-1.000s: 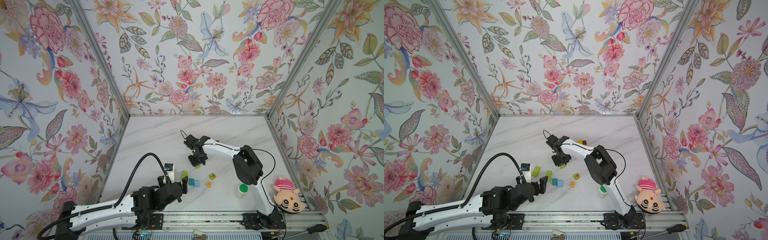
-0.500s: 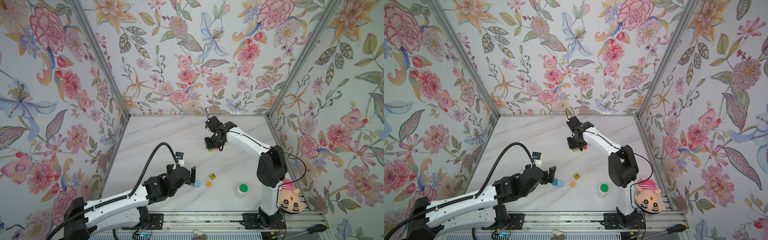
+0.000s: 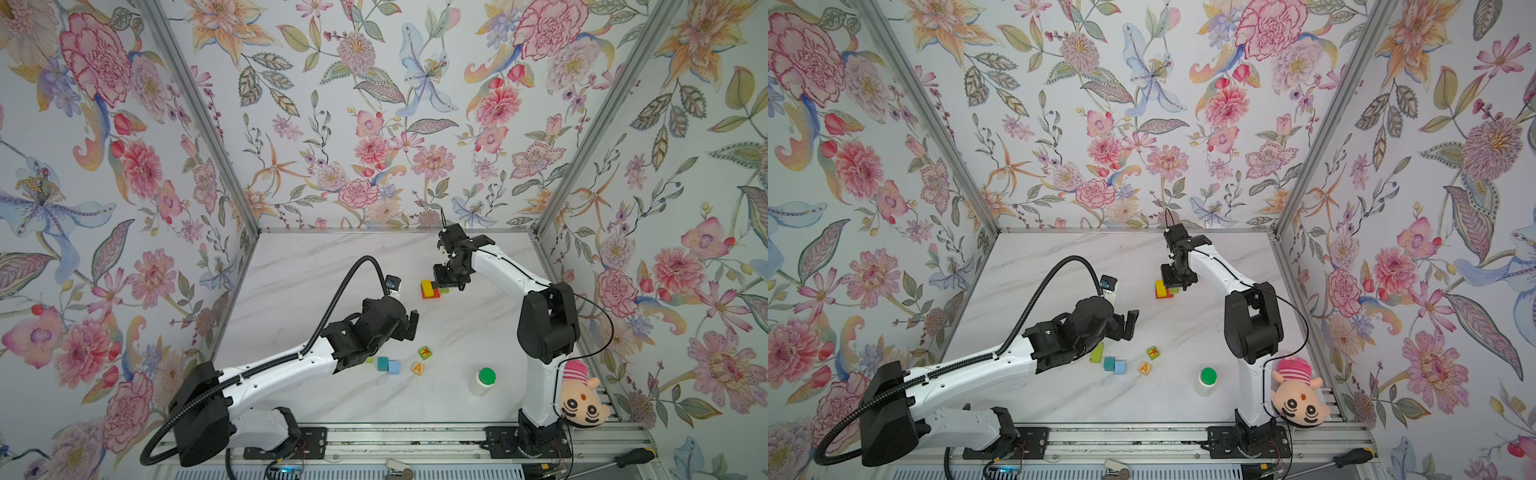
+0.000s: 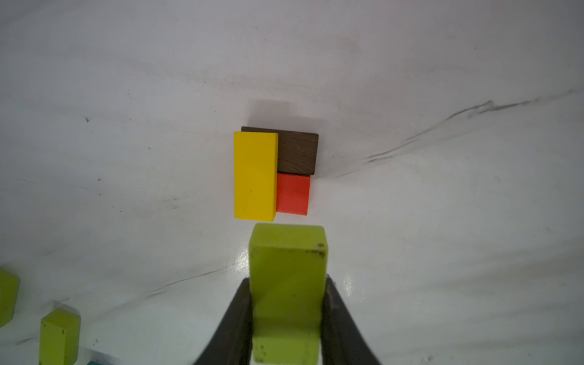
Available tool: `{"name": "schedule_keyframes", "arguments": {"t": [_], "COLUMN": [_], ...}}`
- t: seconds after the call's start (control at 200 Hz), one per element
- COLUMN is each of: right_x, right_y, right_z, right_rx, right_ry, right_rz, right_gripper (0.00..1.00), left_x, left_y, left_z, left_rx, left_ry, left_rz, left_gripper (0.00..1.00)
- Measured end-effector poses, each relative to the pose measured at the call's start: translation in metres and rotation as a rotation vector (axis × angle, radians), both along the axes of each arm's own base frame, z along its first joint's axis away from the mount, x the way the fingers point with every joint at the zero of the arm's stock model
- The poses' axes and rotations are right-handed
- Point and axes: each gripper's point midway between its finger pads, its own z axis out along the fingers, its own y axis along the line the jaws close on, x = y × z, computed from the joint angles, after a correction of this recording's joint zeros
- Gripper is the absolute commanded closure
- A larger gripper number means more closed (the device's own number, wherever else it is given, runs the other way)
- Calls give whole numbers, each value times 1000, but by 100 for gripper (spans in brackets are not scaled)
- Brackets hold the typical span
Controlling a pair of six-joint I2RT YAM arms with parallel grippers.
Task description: Build the wood block tower
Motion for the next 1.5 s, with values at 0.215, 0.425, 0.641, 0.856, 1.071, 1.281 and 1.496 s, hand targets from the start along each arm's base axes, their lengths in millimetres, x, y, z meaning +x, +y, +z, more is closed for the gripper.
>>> {"name": "schedule_keyframes", "arguments": {"t": [0.215, 0.425, 0.641, 0.856, 1.071, 1.281, 1.496], "right_x": [10, 21, 27, 29, 33, 38, 37], "right_y": [2, 7, 7, 8, 9, 8, 7], "right_z": [-19, -23, -30, -45, -47, -45, -49], "right_rx": [6, 21, 28, 22, 26, 33, 37], "right_ry": [36, 33, 44, 69, 68, 61, 71], "right_rz": [-7, -7, -12, -12, -14, -20, -22], "right_gripper": [73, 73, 72, 72, 71, 68, 67], "left_x": [10, 16, 21, 25, 30, 32, 33], "left_y": [-5, -2, 1, 4, 8, 10, 9], "left_z": [-4, -6, -7, -6, -6, -8, -13], "left_rx": [8, 11, 3, -3, -3, 2, 12], "left_ry": [6, 12, 18, 21, 19, 24, 33], "left_rz": [-19, -22, -19, -16, -13, -18, -22], "left_gripper": [1, 1, 1, 1, 1, 1, 1]}}
